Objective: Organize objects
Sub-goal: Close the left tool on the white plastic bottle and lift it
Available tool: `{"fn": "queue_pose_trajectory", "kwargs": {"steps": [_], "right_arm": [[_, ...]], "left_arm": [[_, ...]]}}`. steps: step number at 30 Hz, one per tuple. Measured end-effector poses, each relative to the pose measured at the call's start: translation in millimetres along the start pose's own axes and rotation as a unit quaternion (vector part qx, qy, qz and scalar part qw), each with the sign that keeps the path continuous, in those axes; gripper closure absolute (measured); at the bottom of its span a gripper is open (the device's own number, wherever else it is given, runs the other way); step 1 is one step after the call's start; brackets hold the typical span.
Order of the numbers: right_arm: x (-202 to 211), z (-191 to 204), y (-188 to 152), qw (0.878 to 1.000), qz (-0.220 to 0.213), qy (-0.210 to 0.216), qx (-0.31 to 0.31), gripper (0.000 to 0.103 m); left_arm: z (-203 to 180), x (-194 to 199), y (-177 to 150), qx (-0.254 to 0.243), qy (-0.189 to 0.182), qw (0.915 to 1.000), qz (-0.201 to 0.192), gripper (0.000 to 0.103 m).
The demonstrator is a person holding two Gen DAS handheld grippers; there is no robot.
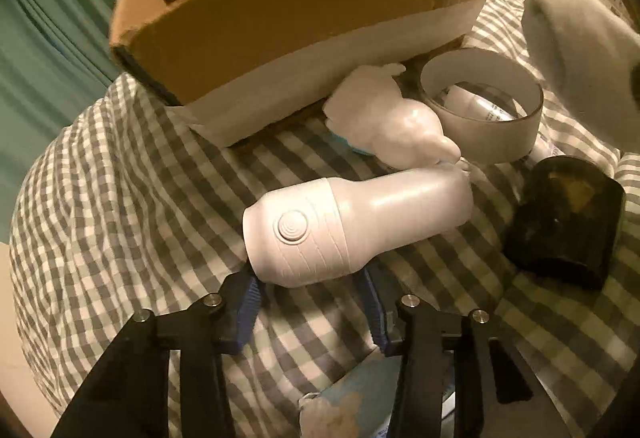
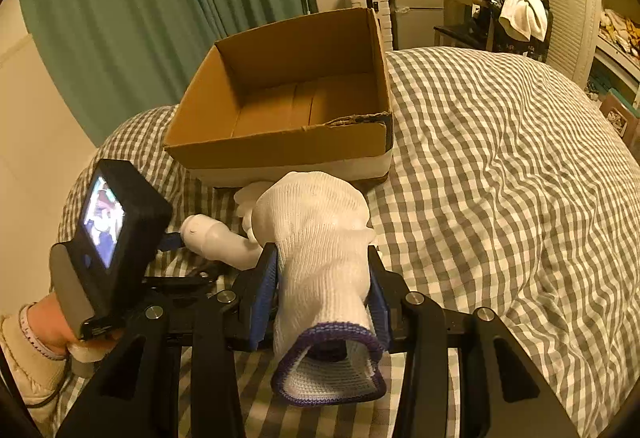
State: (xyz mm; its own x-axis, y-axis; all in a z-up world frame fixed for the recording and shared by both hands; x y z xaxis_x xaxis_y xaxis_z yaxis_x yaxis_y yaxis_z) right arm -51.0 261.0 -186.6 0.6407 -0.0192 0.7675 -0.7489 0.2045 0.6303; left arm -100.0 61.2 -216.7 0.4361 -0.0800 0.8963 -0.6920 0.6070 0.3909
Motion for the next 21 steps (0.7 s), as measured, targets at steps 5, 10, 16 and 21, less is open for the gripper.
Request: {"fn": "queue_pose_trajectory", "kwargs": {"steps": [5, 10, 16, 21], "right_arm": [[5, 6, 2, 1.0, -0.003, -0.004, 0.008, 0.061], [18, 15, 7, 1.0, -0.014, -0.002, 0.017, 0.061], [34, 19, 9, 0.999, -0.027, 0.0, 0.021, 0.061], [45, 23, 13, 0.999, -0.037, 0.0, 0.024, 0.061]], "left_arm": [[4, 15, -5, 0.019, -0.019, 0.9996, -0.003, 0.084], [11, 32, -9, 0.029, -0.017, 0.9993, -0.013, 0.086], [19, 60, -6, 0.043, -0.011, 0.9984, -0.034, 0.099], [21, 82, 0, 0.04, -0.002, 0.998, -0.048, 0.103]]}}
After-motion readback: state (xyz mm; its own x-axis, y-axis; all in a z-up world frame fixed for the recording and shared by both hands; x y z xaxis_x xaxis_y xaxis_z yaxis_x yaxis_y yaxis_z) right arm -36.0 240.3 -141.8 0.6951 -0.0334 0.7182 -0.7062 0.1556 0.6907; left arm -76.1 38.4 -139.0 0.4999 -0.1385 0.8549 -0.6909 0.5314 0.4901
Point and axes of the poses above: each gripper's, at about its wrist camera, not at the fingertips, and x roughly against the way its jaws point, z to its left, y to its top, the point moved 5 cm from there along -x, roughly the way its jaws point, and after that the axes turned 2 degrees about x, right-handed, at the moved point
